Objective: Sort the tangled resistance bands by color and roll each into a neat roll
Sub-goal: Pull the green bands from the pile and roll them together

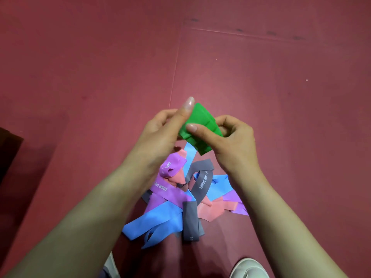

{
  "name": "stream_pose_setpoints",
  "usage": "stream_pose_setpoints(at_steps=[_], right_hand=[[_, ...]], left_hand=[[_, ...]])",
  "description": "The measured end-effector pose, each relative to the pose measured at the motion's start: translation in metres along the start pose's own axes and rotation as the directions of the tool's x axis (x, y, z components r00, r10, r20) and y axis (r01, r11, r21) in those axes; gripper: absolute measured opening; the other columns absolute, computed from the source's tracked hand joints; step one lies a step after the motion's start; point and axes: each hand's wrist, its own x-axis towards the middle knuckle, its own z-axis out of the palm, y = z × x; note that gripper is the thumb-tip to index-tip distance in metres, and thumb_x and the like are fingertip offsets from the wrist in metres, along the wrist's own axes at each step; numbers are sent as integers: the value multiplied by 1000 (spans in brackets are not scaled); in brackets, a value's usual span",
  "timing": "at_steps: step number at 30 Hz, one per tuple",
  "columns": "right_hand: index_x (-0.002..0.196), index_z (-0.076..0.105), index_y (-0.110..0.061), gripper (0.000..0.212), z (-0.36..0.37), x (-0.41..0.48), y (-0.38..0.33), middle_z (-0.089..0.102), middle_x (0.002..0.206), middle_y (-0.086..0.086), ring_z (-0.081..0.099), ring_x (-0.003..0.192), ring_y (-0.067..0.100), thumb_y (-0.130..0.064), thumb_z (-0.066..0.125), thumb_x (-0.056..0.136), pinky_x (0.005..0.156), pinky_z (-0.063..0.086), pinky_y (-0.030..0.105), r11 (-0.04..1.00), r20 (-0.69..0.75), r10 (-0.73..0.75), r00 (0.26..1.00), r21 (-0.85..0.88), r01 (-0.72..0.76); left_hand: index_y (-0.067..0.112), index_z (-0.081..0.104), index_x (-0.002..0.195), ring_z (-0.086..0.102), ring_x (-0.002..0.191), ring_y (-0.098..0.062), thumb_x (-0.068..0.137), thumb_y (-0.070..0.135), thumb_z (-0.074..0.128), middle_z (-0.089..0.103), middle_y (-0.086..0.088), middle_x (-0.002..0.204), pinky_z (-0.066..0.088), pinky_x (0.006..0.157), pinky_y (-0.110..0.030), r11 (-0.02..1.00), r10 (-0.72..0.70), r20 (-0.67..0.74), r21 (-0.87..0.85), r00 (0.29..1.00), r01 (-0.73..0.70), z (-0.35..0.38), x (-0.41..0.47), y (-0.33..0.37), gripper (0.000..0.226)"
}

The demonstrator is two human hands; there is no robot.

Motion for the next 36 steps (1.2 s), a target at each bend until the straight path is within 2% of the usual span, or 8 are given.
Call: stream_pose_setpoints(at_steps=[3,6,9,11,16,22,30,36], right_hand=[[77,65,-3,41,0,-1,-3,67,59,3,60,52,14,-34,81,56,52,50,21,974,125,134,983,168,-154],[71,66,-4,42,-1,0,-6,67,58,5,61,49,14,-40,75,52,49,50,19,938,198,209,958,235,-253],[63,64,-7,38,-1,0,-6,66,57,6,61,47,14,-43,73,53,47,47,17,932,190,235,953,235,-276],[61,64,-7,39,0,-1,-5,66,55,5,61,46,13,-44,73,52,46,46,16,934,176,240,955,225,-276],[49,66,-15,33,1,-2,-4,63,52,3,60,46,13,-47,73,49,46,47,17,928,165,248,955,244,-283],[80,68,-3,52,3,-1,-2,66,61,5,61,51,13,-44,74,50,48,49,19,893,211,292,933,289,-345],[83,73,-11,59,0,2,4,71,82,8,68,72,17,-55,76,43,78,55,32,867,285,369,885,238,-438],[112,62,-19,58,-2,1,4,73,97,1,70,77,7,-53,71,67,60,52,17,936,178,307,935,122,-331]], left_hand=[[30,71,87,67,94,-12,71,57,66,73,-1,101,50,92,-37,996,80,7,-36,997,-80,-7,1,5,32],[22,71,102,65,106,-22,70,41,70,70,-7,110,45,103,-47,994,99,124,-51,987,-94,-8,-1,5,37],[17,68,113,64,109,-28,66,34,79,70,-11,114,45,103,-49,993,118,137,-2,984,-118,-5,-4,4,51],[16,68,114,65,109,-28,64,39,70,70,-11,113,46,103,-49,992,124,141,12,982,-127,-5,-4,4,55],[18,70,112,66,105,-27,69,33,80,71,-11,111,46,103,-48,988,140,154,46,978,-148,-7,-3,5,46],[13,66,112,67,100,-18,73,15,80,72,-9,106,51,96,-38,941,287,117,151,951,-303,-4,-4,-1,41],[22,52,118,68,98,-19,63,33,75,74,1,95,53,92,-44,890,353,55,288,934,-353,-7,0,-5,61],[21,40,105,67,81,-25,86,29,70,73,5,84,52,71,-49,810,403,74,436,912,-393,-7,-1,-11,36]])
